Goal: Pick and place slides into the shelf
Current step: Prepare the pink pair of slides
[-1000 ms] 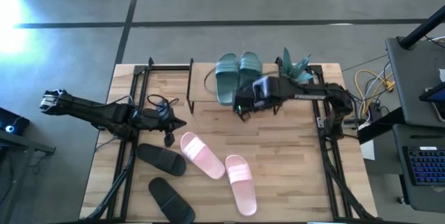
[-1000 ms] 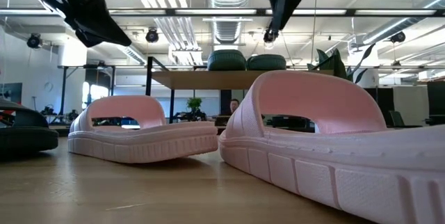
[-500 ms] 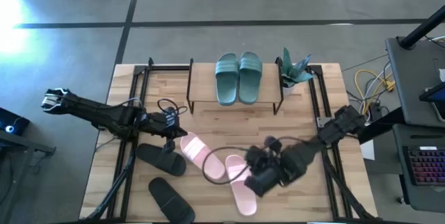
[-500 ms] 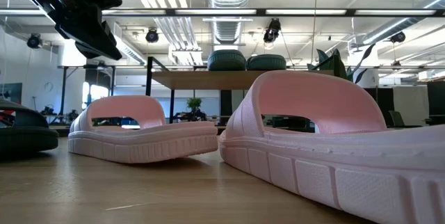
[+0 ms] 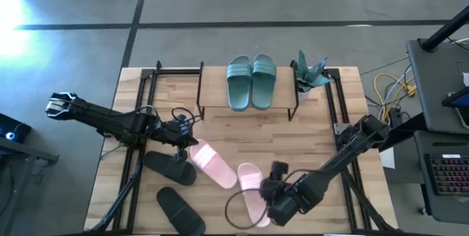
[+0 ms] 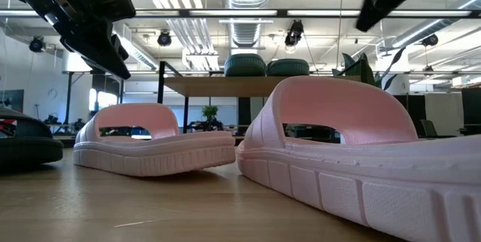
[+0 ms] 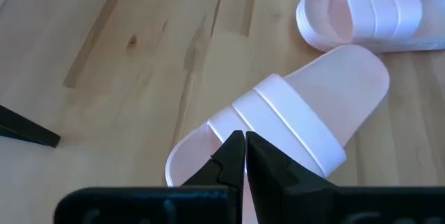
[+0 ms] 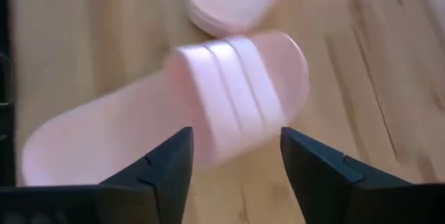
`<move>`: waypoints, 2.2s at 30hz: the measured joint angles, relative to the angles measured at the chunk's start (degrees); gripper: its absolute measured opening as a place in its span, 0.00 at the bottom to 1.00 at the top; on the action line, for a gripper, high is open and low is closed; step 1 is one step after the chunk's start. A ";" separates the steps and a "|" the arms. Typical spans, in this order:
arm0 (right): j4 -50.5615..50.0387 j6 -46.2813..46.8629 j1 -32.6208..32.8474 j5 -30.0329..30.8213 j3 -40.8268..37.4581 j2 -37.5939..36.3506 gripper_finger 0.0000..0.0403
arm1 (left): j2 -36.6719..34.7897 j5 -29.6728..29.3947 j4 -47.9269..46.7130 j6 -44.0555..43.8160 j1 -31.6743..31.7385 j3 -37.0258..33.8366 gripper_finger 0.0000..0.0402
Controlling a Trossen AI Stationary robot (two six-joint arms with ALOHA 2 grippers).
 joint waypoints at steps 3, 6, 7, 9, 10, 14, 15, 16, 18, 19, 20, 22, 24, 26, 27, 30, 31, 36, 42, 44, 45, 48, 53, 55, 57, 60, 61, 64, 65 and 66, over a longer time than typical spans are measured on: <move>2.72 -2.60 -0.60 0.03 -1.49 0.00 0.53 | -0.19 0.00 0.07 0.00 0.00 0.00 0.00; 2.55 -3.04 -1.44 0.03 -2.20 0.34 0.54 | -0.48 0.00 0.03 0.00 0.02 0.00 0.00; 2.66 -4.05 -1.64 -0.27 -2.34 0.76 0.54 | -0.60 0.00 0.06 0.01 0.03 0.00 0.00; 3.20 -6.61 -1.88 -1.90 -2.42 2.21 0.55 | -0.63 0.00 0.04 0.02 0.04 0.00 0.00; 3.97 -7.90 -1.88 -3.22 -2.39 3.13 0.56 | -0.68 0.02 0.00 0.02 0.04 0.00 0.00; 4.01 -9.09 -1.79 -4.39 -0.64 7.28 0.58 | -0.87 0.02 0.02 0.04 0.04 0.00 0.00; 3.67 -8.98 -1.83 -3.49 -0.15 8.03 0.59 | -0.89 0.02 0.02 0.04 0.04 0.00 0.00; 3.24 -8.37 -1.90 -2.33 0.26 8.55 0.59 | -0.92 0.02 0.02 0.04 0.04 0.00 0.00; 3.00 -7.22 -1.99 0.56 0.96 9.13 0.60 | -0.87 0.02 0.04 0.04 0.03 0.00 0.00; 3.18 -7.05 -2.06 1.89 1.20 9.18 0.60 | -0.87 0.05 0.02 0.04 0.03 0.00 0.00; 3.27 -7.09 -2.10 3.09 1.25 9.18 0.59 | -0.87 0.04 0.05 0.05 0.02 0.00 0.00; 3.12 -7.56 -2.23 3.68 1.23 9.18 0.59 | -0.76 0.04 0.04 0.06 0.02 0.00 0.00; 3.13 -7.63 -2.49 3.04 0.79 9.23 0.58 | -0.85 0.07 0.02 0.06 0.02 0.00 0.00; 3.08 -7.02 -2.79 1.85 0.36 9.47 0.56 | -0.87 0.07 0.12 0.07 0.02 0.00 0.00; 3.04 -6.38 -2.97 1.16 0.06 9.65 0.55 | -0.87 0.08 0.00 0.07 0.02 0.00 0.00; 3.05 -4.49 -3.65 -0.09 -0.14 10.44 0.51 | -0.92 0.07 0.10 0.07 0.02 0.00 0.00; 3.18 -4.49 -3.87 -0.17 -0.15 10.72 0.49 | -0.92 0.07 0.02 0.07 0.02 0.00 0.00; 3.38 -4.86 -5.51 -0.18 0.02 11.63 0.34 | -0.88 0.07 0.05 0.07 -0.02 0.00 0.00; -3.40 2.00 -7.85 0.25 1.28 11.51 0.07 | -0.84 0.06 0.02 0.07 -0.02 -0.02 0.00; -6.95 4.54 -8.15 1.88 1.96 11.39 0.04 | -0.81 0.05 0.05 0.09 -0.02 -0.02 0.00; -10.13 6.58 -8.24 3.77 2.11 11.39 0.04 | -0.79 0.05 0.03 0.09 -0.01 -0.02 0.00; -18.24 15.49 -8.73 9.37 2.84 11.07 0.03 | -0.79 0.02 0.06 0.13 0.00 -0.02 0.00; -31.21 28.05 -9.51 14.32 3.10 10.02 0.03 | -0.79 -0.28 0.07 0.56 0.00 -0.04 0.00; -32.16 26.56 -10.06 15.45 2.22 10.31 0.03 | -0.78 -0.30 0.07 0.61 0.00 -0.04 0.00; -32.33 23.50 -10.87 16.41 1.42 10.31 0.03 | -0.68 -0.33 0.07 0.61 0.00 -0.04 0.00; -32.35 19.87 -12.84 16.75 -1.01 10.27 0.03 | -0.54 -0.41 0.13 0.59 0.00 -0.04 0.00; -32.39 20.12 -13.53 16.75 -1.92 10.29 0.03 | -0.44 -0.43 0.07 0.59 0.00 -0.04 0.00; -33.38 23.44 -15.74 17.01 -4.67 10.19 0.03 | -0.44 -0.44 0.09 0.59 0.04 -0.07 0.00; -33.57 24.41 -16.47 17.01 -5.66 10.19 0.03 | -0.44 -0.45 0.09 0.59 0.04 -0.07 0.00; -33.43 25.10 -17.19 16.99 -6.58 10.21 0.03 | -0.44 -0.44 0.07 0.59 0.04 -0.07 0.00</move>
